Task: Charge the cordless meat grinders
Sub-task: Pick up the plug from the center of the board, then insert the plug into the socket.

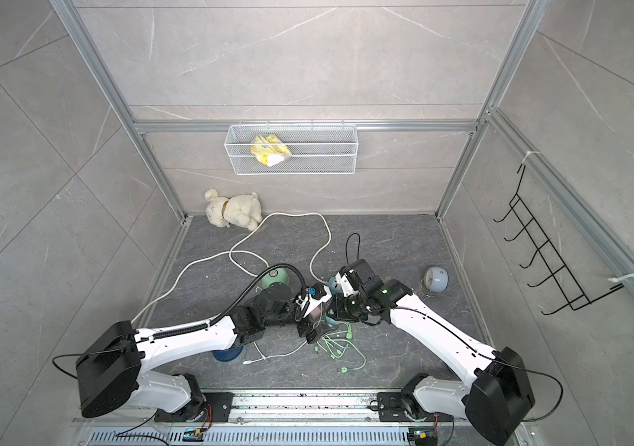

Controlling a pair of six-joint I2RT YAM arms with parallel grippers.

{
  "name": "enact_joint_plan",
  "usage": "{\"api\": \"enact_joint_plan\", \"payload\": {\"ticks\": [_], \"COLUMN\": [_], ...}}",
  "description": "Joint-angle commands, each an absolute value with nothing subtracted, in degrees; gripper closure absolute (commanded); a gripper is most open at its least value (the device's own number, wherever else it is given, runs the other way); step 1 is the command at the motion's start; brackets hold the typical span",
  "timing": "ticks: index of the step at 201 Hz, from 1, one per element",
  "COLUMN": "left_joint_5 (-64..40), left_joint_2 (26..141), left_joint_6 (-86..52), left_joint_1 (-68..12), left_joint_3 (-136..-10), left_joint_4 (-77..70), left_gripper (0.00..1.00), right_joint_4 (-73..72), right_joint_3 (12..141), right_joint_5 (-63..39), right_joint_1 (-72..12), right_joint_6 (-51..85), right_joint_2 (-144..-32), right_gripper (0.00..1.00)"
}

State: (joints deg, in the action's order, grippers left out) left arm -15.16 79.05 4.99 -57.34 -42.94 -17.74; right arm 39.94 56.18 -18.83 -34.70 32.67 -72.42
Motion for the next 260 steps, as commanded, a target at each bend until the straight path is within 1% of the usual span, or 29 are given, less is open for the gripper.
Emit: {"api": "enact_joint_plan", "payload": {"ticks": [1,13,23,43,62,82,102,134,158,184,198,214,260], "left_joint_5": [-12.4,-9.6,-5.4,9.1,23.7,31.6,31.7,27.4,22.2,18.1,18.2,18.2,18.8], "left_joint_2": [74.6,72.5,70.9,68.6,68.7,70.9,73.3,77.1,79.0,80.3,80.6,80.4,79.2], "left_joint_6": [3.2,2.3,1.1,-1.7,-5.1,-8.9,-12.6,-13.6,-13.1,-12.2,-12.0,-12.3,-14.1], "left_joint_1": [-57.5,-57.5,-57.5,-57.4,-57.1,-55.6,-53.1,-50.3,-48.3,-46.8,-46.5,-46.4,-46.3], "left_joint_3": [-39.6,-37.8,-36.1,-33.8,-31.8,-31.4,-32.5,-35.3,-37.3,-38.7,-39.1,-38.6,-37.6], "left_joint_4": [-23.8,-24.9,-26.0,-27.6,-33.1,-38.0,-40.1,-42.7,-42.9,-43.2,-42.5,-42.4,-40.7], "left_gripper": [0.0,0.0,0.0,0.0,0.0,0.0,0.0,0.0,0.0,0.0,0.0,0.0,0.0], "right_joint_4": [43.0,43.1,41.6,37.8,34.9,35.2,36.2,40.8,47.5,44.5,43.1,45.6,46.5], "right_joint_3": [59.9,61.3,61.6,61.7,62.8,66.6,68.9,71.9,76.4,76.2,77.0,80.2,81.0], "right_joint_5": [-14.2,-13.2,-13.7,-14.7,-14.7,-15.9,-17.9,-18.5,-14.7,-10.7,-10.8,-11.9,-9.6], "right_joint_1": [-32.1,-29.9,-27.9,-25.0,-24.3,-24.3,-24.2,-24.2,-24.3,-23.2,-21.4,-19.7,-19.2], "right_joint_6": [26.7,22.5,18.9,10.9,2.4,-6.4,-16.3,-30.5,-38.0,-42.8,-45.1,-47.0,-50.4], "right_joint_2": [-74.2,-74.9,-74.9,-73.5,-73.6,-76.3,-79.4,-84.9,-90.9,-93.5,-95.3,-98.0,-101.6], "right_gripper": [0.97,0.99,1.0,1.0,1.0,1.0,1.0,1.0,1.0,1.0,1.0,1.0,1.0]}}
